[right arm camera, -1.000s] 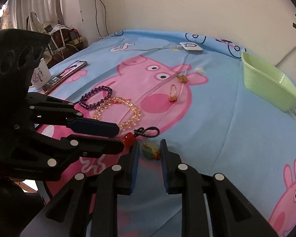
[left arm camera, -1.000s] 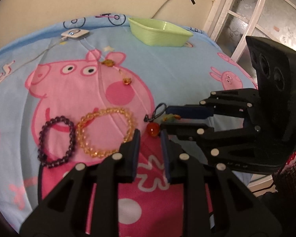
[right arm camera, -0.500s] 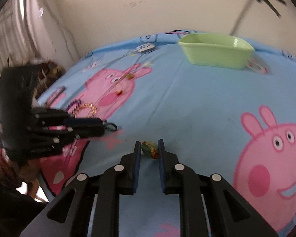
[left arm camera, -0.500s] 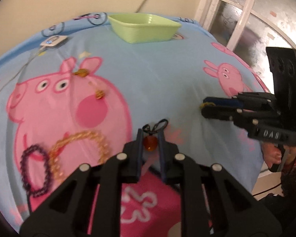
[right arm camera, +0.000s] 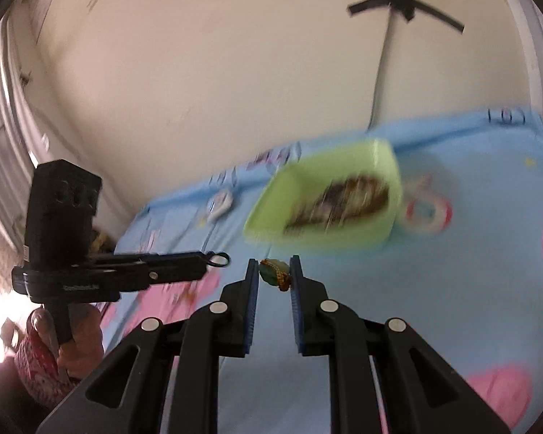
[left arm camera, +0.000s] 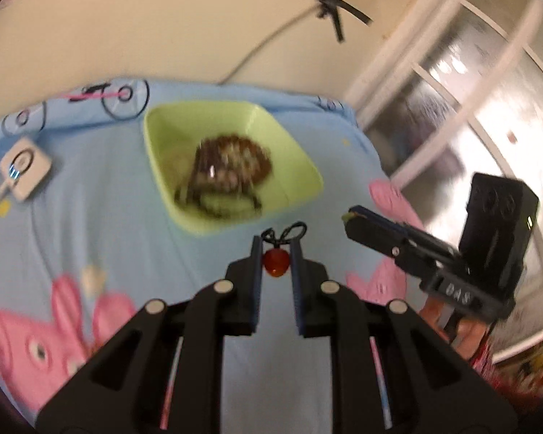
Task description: Organize jewelry
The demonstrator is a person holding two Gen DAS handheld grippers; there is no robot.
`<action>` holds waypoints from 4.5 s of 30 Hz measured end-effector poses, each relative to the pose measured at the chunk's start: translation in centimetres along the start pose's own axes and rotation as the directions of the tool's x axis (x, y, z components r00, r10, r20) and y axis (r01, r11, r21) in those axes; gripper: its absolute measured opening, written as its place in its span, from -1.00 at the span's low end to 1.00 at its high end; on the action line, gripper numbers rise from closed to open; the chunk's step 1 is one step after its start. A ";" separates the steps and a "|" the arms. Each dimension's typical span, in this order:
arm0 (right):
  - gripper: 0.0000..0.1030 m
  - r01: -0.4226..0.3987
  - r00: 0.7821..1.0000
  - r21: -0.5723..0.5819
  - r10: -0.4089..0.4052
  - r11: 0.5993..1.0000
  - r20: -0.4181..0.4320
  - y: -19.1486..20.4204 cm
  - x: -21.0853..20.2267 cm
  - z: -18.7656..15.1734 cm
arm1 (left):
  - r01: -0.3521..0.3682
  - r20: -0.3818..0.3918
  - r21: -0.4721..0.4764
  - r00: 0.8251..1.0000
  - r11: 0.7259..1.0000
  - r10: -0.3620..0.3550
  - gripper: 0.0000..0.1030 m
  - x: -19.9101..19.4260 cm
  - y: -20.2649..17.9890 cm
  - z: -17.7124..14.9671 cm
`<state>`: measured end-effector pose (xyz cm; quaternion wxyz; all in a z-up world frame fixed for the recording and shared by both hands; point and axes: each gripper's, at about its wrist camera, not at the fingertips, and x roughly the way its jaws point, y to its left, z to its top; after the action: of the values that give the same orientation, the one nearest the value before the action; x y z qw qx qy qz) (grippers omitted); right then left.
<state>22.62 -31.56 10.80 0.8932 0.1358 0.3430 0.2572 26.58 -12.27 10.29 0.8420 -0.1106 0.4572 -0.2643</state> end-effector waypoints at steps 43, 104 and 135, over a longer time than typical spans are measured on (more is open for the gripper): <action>-0.81 -0.076 0.936 -0.236 -0.012 0.969 -0.353 15.5 14.7 -6.8 | -0.313 0.082 -0.110 0.943 0.943 0.323 -0.17 -12.6 6.7 -16.8; -1.00 0.007 1.000 0.107 -0.003 0.994 -0.031 -3.1 5.2 2.3 | -0.186 -0.037 0.022 0.982 0.982 0.186 -0.78 4.4 1.7 6.3; -0.79 0.000 0.999 0.250 -0.009 0.968 0.035 4.8 -0.8 -12.6 | -0.494 0.085 0.038 0.868 0.869 0.490 -0.16 -5.2 -1.2 -15.1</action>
<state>11.76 -27.18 4.12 0.8756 0.2512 0.3567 0.2072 11.40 -9.59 6.05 0.9004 0.0247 0.4314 -0.0504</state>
